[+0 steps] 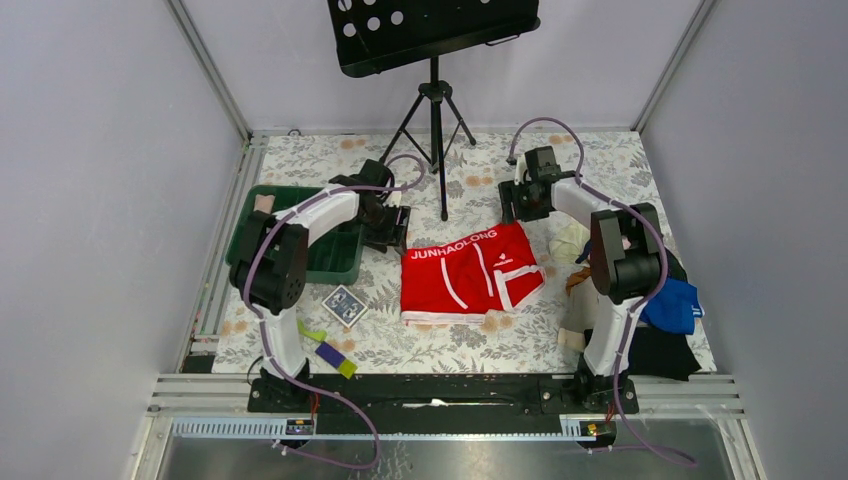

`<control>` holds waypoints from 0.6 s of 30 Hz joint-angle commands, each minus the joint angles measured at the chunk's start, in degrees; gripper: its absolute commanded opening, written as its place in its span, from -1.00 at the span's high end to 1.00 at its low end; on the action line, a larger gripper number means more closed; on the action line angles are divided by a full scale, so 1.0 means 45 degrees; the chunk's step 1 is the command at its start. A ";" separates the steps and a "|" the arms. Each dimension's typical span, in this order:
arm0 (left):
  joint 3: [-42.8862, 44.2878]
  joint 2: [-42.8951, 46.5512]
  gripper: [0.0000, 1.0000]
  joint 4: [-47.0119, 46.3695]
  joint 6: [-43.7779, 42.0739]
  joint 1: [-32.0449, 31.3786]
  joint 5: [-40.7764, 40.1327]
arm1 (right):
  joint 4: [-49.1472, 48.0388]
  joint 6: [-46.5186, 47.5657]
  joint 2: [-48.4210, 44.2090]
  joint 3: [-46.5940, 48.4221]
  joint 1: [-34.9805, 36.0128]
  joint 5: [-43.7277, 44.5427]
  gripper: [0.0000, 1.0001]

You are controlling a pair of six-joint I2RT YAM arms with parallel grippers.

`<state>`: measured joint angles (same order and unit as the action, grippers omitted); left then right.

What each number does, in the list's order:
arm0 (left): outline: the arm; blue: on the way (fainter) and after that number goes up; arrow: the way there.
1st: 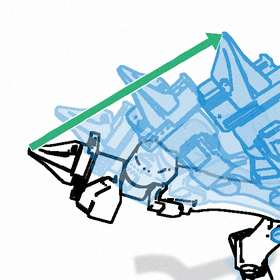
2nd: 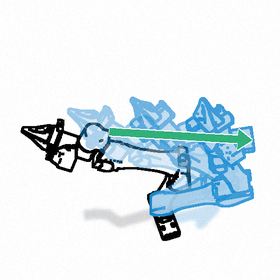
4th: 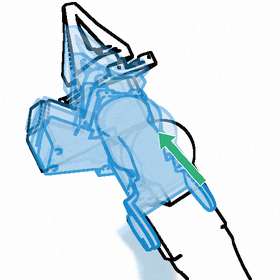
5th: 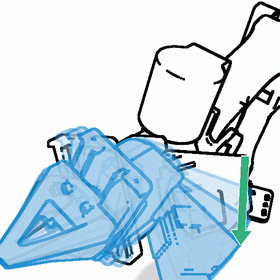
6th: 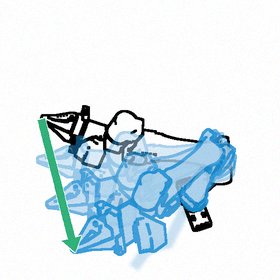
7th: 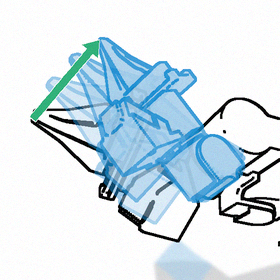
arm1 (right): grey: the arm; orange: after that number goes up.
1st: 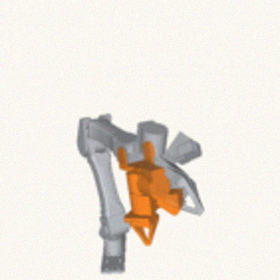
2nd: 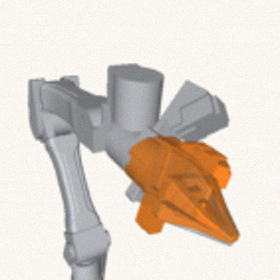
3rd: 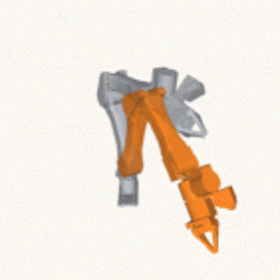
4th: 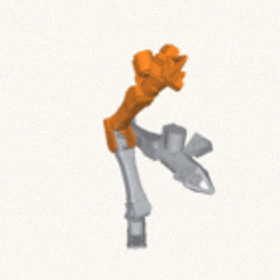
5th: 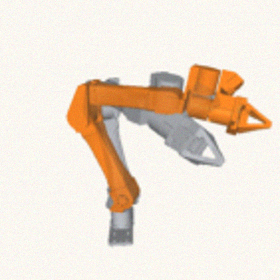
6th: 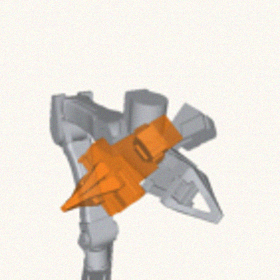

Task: Roll the underwear
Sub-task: Flatten out the underwear at the center of the board.

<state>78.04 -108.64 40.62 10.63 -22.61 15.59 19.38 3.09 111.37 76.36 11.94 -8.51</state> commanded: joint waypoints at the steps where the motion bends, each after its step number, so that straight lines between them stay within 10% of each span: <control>1: 0.0625 -0.0474 -0.13 -0.0327 0.0417 0.0083 0.0695 | -0.0100 0.0426 0.0579 0.0928 -0.0027 0.0042 -0.26; 18: 0.1154 -0.1904 0.03 -0.0414 0.0431 0.0064 0.1302 | 0.0326 -0.0350 0.0184 0.0370 -0.2101 -0.3273 0.76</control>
<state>80.99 -115.37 40.51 12.47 -22.55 19.14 21.21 3.01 115.52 79.48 6.46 -14.72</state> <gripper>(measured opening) 0.489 0.140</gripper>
